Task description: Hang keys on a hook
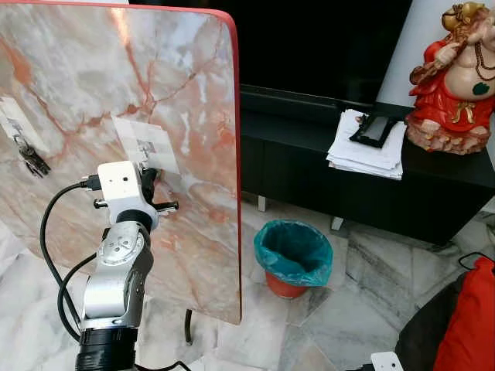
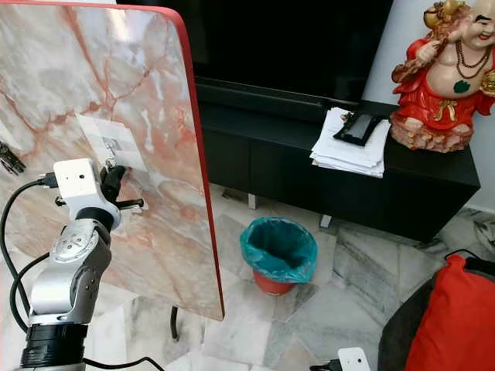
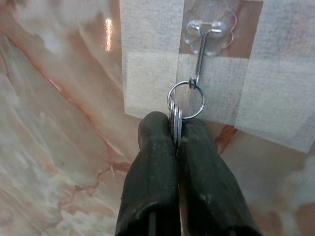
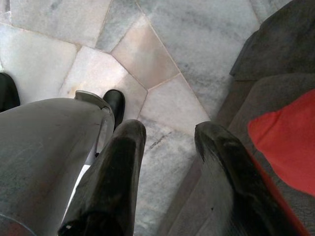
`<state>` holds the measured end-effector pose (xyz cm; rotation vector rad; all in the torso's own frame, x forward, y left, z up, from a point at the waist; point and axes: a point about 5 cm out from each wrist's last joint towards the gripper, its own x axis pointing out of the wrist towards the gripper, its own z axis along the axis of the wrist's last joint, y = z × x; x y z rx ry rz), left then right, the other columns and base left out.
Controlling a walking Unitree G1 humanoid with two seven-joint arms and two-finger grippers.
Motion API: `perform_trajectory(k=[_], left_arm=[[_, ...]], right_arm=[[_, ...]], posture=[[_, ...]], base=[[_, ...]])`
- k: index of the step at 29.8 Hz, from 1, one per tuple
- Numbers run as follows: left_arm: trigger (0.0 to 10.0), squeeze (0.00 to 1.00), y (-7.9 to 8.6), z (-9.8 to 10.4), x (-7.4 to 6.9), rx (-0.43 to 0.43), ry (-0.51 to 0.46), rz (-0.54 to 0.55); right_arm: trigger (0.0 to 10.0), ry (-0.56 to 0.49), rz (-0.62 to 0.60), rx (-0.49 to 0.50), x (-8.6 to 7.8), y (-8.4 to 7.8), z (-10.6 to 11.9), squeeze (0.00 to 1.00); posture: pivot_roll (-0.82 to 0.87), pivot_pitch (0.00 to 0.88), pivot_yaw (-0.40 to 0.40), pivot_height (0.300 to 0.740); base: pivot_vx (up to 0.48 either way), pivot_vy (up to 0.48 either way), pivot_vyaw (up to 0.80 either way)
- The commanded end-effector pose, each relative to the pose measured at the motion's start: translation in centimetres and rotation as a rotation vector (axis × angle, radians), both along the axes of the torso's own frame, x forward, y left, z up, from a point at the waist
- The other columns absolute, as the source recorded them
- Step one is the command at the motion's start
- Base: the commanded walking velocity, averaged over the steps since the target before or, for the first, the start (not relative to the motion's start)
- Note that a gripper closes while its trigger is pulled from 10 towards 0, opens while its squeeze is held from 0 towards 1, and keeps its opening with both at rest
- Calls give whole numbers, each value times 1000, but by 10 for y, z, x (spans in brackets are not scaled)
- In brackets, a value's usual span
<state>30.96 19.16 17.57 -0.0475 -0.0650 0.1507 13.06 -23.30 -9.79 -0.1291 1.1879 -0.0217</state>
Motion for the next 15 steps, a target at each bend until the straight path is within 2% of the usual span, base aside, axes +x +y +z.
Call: perform_trajectory(k=[1, 2, 6, 7, 13, 15], left_arm=[[10000, 0, -3, 3, 3, 31, 5, -21], [10000, 588, -3, 1, 3, 29, 20, -19], [10000, 651, -2, -2, 2, 27, 31, -16], [10000, 1000, -2, -2, 2, 29, 33, -18], [10000, 1000, -1, -5, 1, 33, 43, -17], [10000, 1000, 2, -6, -4, 39, 58, -20]], right_arm=[[10000, -4, -9, 4, 1, 0, 0, 0], [10000, -3, -8, 3, 1, 0, 0, 0], [10000, -3, -9, 3, 1, -1, 0, 0], [10000, -4, -9, 3, 1, -1, 0, 0], [10000, -4, -9, 3, 1, 0, 0, 0], [10000, -3, -8, 3, 1, 0, 0, 0]], posture=[[-84, 17, -6, 740], [-84, 16, -5, 740], [-84, 17, -6, 740], [-85, 17, -6, 740], [-85, 16, -6, 740], [-86, 16, -5, 740]], base=[[0, 0, 0], [0, 0, 0], [0, 0, 0], [0, 0, 0], [0, 0, 0], [0, 0, 0]])
